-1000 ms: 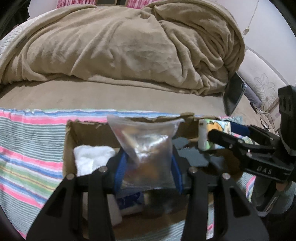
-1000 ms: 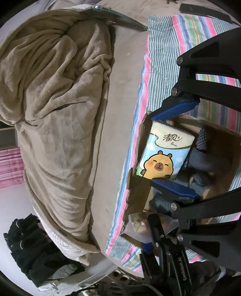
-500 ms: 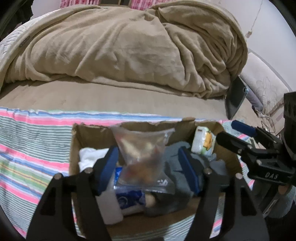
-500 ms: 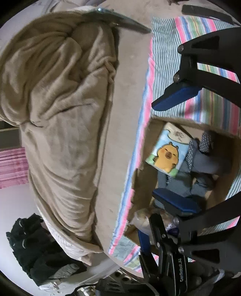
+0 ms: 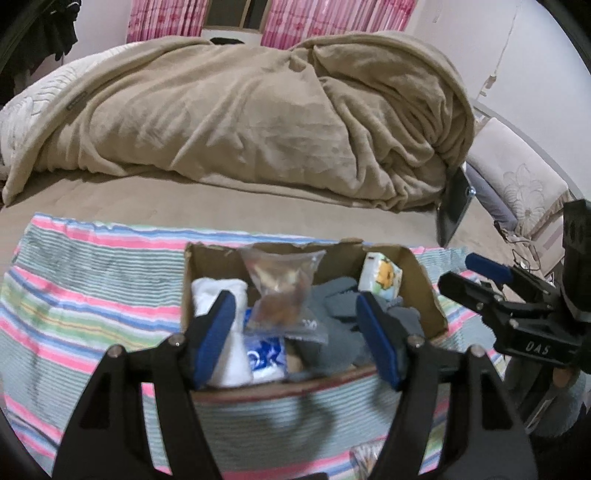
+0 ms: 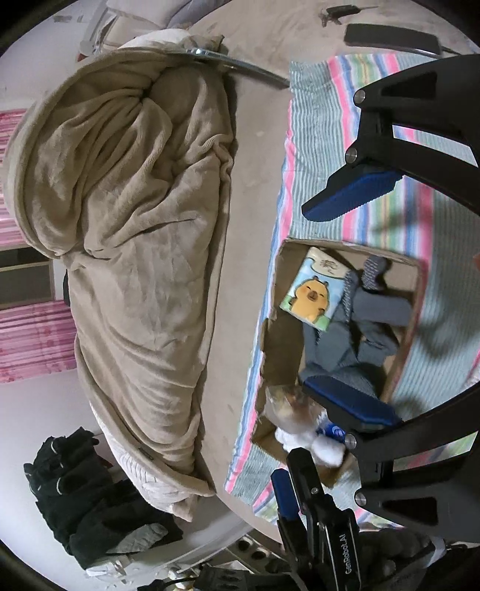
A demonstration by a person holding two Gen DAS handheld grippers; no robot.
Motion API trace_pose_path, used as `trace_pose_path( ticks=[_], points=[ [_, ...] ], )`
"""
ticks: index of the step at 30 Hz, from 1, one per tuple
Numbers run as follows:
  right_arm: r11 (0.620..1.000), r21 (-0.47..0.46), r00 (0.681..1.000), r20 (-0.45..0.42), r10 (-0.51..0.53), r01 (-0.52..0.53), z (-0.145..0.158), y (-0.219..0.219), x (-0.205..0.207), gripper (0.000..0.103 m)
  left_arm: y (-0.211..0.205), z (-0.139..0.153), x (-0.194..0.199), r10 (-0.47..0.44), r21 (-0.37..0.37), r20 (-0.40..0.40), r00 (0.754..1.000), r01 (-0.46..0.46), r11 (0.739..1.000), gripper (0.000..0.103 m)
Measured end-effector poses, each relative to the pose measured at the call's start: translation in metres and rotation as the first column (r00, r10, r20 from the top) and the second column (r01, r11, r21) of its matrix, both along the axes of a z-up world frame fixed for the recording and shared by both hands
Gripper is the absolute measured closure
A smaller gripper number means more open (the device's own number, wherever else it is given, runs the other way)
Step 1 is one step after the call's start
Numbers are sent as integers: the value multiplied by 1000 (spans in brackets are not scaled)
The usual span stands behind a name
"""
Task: Organize objects
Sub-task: 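Lift both items over the box and release them inside, then grasp the cotton swab bag with the right gripper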
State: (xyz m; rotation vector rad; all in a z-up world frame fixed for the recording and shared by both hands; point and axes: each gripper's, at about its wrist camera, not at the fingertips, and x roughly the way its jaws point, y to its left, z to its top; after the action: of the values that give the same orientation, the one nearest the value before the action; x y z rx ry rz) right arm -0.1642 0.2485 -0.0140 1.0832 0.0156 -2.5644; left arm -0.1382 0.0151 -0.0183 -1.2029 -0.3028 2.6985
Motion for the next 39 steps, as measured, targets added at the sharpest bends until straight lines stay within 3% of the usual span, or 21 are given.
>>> trace_pose_path(
  ticks=[20,39],
  points=[
    [999,-22,997,74,30,-29,-7,-23,75,15,-7,5,78,14,-3,3,1000,-14,1000,33],
    [999,-8,976,215,42,-41,-59,-29,104,15,-17,-51,108,25,-1,125,992,-25,1000,33]
  ],
)
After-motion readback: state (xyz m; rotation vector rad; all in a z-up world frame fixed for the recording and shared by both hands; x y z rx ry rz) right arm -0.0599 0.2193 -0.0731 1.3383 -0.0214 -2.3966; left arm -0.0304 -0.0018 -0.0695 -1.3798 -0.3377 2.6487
